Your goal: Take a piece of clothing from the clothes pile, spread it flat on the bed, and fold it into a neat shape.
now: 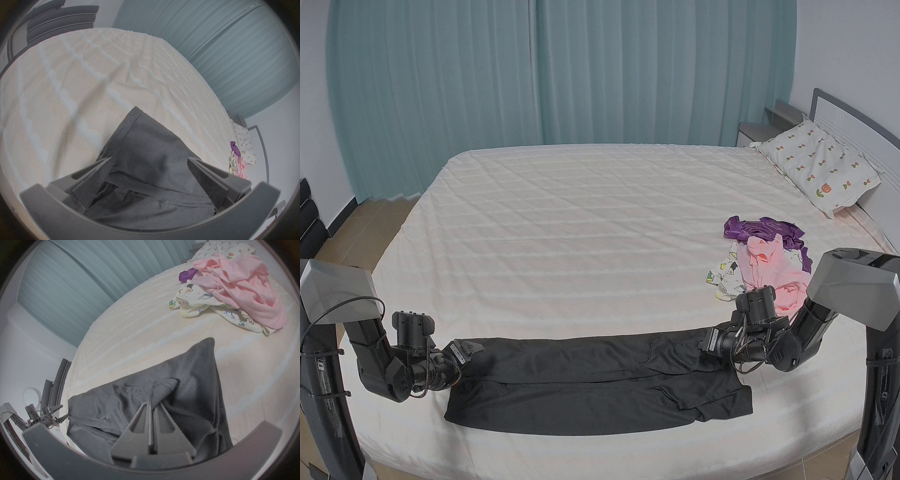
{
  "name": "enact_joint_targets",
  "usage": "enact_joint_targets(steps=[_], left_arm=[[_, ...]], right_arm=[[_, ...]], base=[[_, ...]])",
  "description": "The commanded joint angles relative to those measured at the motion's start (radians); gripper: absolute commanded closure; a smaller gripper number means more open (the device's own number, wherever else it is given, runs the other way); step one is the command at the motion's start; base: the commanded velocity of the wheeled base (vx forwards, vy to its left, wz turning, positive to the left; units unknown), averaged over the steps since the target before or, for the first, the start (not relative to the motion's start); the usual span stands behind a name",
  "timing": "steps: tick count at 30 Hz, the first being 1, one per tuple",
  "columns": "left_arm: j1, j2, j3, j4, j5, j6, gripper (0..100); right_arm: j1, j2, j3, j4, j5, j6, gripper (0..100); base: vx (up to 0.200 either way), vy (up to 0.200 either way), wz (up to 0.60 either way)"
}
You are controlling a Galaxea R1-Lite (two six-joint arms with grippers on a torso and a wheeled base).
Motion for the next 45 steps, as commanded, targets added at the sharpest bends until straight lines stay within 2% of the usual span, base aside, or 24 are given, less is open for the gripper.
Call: enact_joint_targets(steps=[1,7,11,16,29,38,39,44,45], left_arm=[[0.000,0.000,0.000,0.000,0.000,0.000,0],[0.000,0.000,0.000,0.000,0.000,0.000,0],[0.000,0.000,-0.002,0.000,0.000,0.000,0],[0.000,0.000,0.000,0.000,0.000,0.000,0],[-0.001,0.000,0.000,0.000,0.000,0.000,0],[0.000,0.001,-0.002,0.000,0.000,0.000,0],[0.000,0.000,-0.002,0.000,0.000,0.000,0],[0.002,0.000,-0.006,-0.002,0.000,0.000,0],[0.002,-0.003,-0.008,-0.007,0.006,0.003,0]], right_arm=[[-0.011,-0.006,-0.002,-0.004,0.000,0.002,100],[-0.030,-0.019,-0.002,-0.050,0.000,0.005,100],[-0.024,-0.059,0.075,-0.198,0.008,0.004,100],[-0.018,-0.072,0.139,-0.344,0.072,-0.001,100],[-0.087,0.010,0.122,-0.247,0.069,-0.029,100],[-0.087,0.039,0.102,-0.172,0.069,-0.068,100],[-0.084,0.037,0.101,-0.160,0.069,-0.068,0],[-0.089,0.010,0.105,-0.154,0.063,-0.065,0],[-0.101,-0.038,0.111,-0.154,0.043,-0.058,0]], base=[[0.000,0.000,0.00],[0.000,0.000,0.00],[0.000,0.000,0.00],[0.000,0.000,0.00],[0.000,0.000,0.00],[0.000,0.000,0.00],[0.000,0.000,0.00],[0.000,0.000,0.00],[0.000,0.000,0.00]])
